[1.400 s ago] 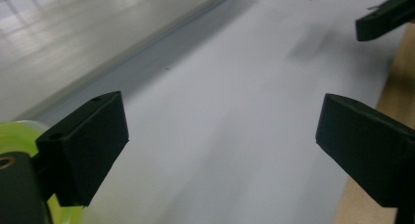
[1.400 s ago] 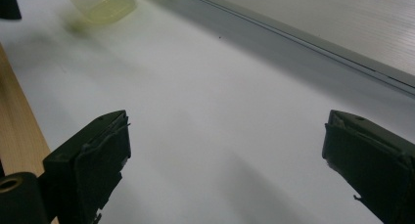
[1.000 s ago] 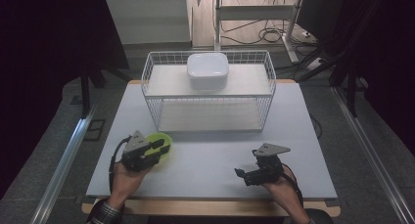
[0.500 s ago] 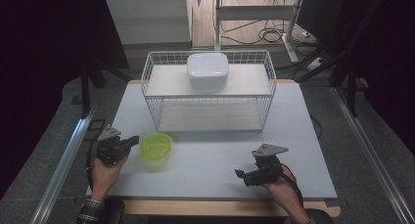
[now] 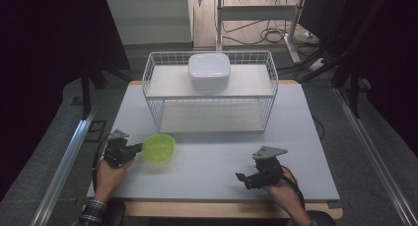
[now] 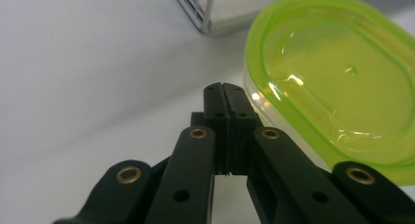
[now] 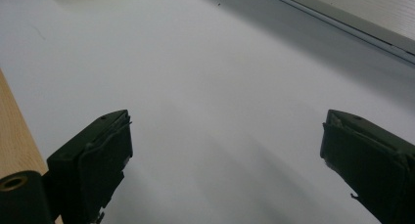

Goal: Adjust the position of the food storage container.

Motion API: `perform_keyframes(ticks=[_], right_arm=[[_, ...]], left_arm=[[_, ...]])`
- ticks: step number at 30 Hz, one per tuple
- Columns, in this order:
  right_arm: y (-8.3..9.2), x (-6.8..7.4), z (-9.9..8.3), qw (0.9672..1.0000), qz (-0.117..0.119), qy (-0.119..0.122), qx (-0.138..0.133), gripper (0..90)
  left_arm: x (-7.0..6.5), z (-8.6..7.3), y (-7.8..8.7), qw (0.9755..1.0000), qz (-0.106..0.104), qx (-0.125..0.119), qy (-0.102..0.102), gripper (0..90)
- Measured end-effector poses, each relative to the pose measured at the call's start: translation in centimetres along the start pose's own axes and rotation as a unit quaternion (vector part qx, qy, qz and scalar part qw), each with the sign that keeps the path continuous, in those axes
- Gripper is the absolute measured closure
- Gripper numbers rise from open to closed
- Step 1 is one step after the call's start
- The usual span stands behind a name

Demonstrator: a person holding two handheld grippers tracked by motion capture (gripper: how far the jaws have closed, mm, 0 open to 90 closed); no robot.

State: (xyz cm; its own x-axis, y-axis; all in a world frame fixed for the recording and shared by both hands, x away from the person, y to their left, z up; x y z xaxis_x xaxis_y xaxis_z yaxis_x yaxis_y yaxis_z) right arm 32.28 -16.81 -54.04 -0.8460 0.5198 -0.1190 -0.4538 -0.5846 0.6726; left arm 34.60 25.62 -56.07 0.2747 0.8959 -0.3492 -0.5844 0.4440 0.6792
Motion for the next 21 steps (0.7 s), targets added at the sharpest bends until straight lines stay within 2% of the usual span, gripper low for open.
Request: perform_keyframes(ticks=[5, 13, 21], right_arm=[[-0.1, 0.1, -0.1, 1.0, 0.001, 0.001, 0.003, 5.5], [-0.4, 0.2, -0.1, 0.9999, 0.005, 0.005, 0.008, 5.6], [-0.5, 0.3, -0.2, 0.9999, 0.006, 0.005, 0.011, 5.6]], left_arm=[[-0.8, -0.2, -1.0, 0.9997, -0.021, 0.014, -0.004, 89.9], [-1.9, -0.3, -2.0, 0.9981, -0.055, 0.029, 0.004, 89.9], [-4.2, -0.2, -3.5, 0.9952, -0.085, 0.046, -0.01, 89.9]])
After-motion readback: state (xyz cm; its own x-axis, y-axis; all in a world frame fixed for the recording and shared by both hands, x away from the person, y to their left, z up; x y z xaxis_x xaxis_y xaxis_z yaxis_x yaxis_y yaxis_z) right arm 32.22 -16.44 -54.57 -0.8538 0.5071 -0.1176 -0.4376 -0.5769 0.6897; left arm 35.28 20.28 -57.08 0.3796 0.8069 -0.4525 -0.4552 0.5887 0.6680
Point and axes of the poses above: each handheld gripper's, and its own axes: y roughly backward along the jaws, z roughly out of its top, x roughly to its left, the point moved 5 cm from there along -y, roughly forward along the jaws, and after that the axes turned 12 degrees about y, right-handed, at the moved point
